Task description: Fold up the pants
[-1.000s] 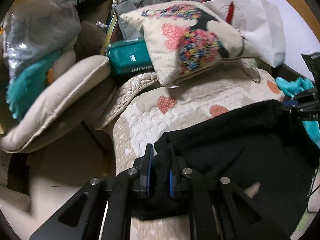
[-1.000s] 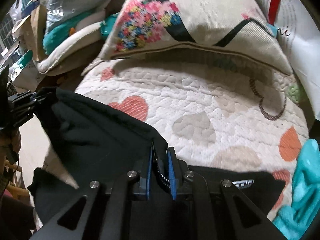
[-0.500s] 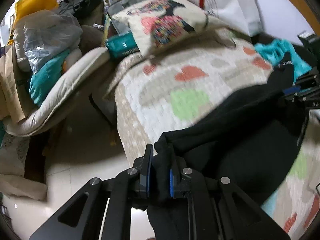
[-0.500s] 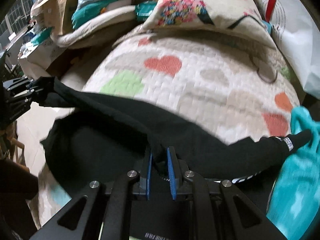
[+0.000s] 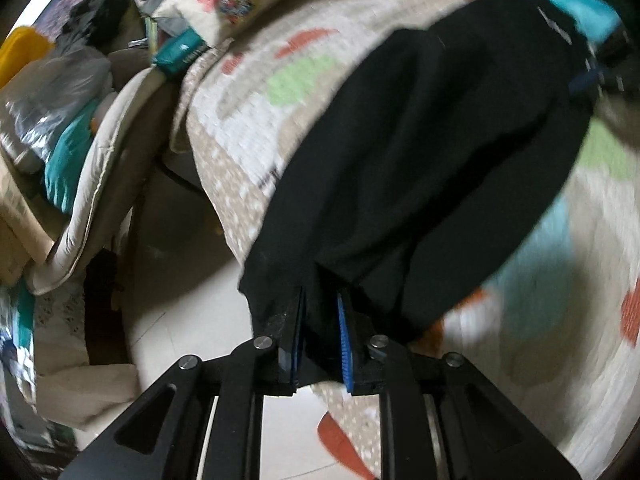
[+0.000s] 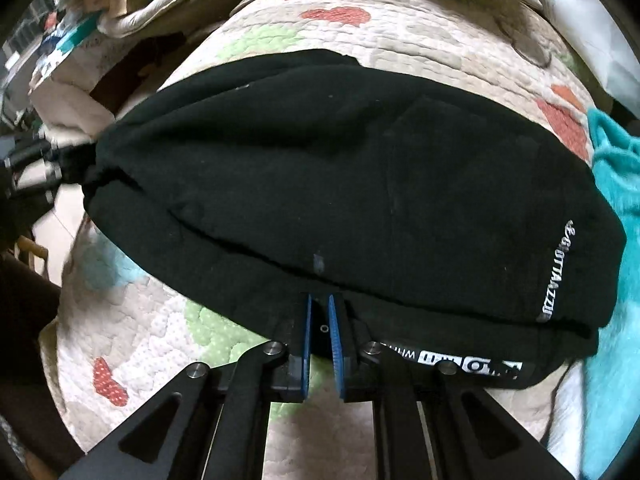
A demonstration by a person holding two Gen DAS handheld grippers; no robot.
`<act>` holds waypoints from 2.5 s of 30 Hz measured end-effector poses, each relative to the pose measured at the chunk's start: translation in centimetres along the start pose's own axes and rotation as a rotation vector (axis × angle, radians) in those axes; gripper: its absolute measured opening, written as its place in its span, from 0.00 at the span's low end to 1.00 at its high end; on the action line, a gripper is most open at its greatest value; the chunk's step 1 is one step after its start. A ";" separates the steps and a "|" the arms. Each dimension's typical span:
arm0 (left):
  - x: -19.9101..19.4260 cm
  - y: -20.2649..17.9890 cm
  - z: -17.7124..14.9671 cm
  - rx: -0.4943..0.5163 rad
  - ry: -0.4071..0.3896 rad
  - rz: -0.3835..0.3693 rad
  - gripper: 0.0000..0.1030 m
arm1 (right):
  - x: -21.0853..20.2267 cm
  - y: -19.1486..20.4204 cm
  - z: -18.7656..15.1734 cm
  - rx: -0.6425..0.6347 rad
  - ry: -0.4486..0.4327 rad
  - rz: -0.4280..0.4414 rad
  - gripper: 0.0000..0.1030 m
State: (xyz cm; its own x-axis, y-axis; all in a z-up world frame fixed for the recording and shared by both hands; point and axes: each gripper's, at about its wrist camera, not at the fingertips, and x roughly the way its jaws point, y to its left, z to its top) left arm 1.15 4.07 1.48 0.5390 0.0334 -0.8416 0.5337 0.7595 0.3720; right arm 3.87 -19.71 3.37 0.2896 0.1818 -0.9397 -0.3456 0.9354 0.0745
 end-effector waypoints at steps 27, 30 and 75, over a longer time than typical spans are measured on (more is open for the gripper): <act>-3.8 19.0 -3.1 -0.928 -0.218 -0.078 0.42 | -0.4 17.6 6.4 -0.309 -0.188 0.139 0.37; -3.4 20.5 -4.3 -1.059 -0.246 -0.160 0.42 | 1.6 20.9 7.8 -0.390 -0.193 0.132 0.37; -5.1 25.6 -7.7 -1.351 -0.335 -0.214 0.42 | 10.6 29.4 18.0 -0.503 -0.109 -0.104 0.12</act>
State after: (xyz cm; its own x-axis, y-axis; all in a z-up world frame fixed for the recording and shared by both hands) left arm 7.01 28.34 12.23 0.7579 -0.1694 -0.6300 -0.3016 0.7654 -0.5685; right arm 12.84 15.18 1.57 0.4270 0.1507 -0.8916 -0.6881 0.6939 -0.2123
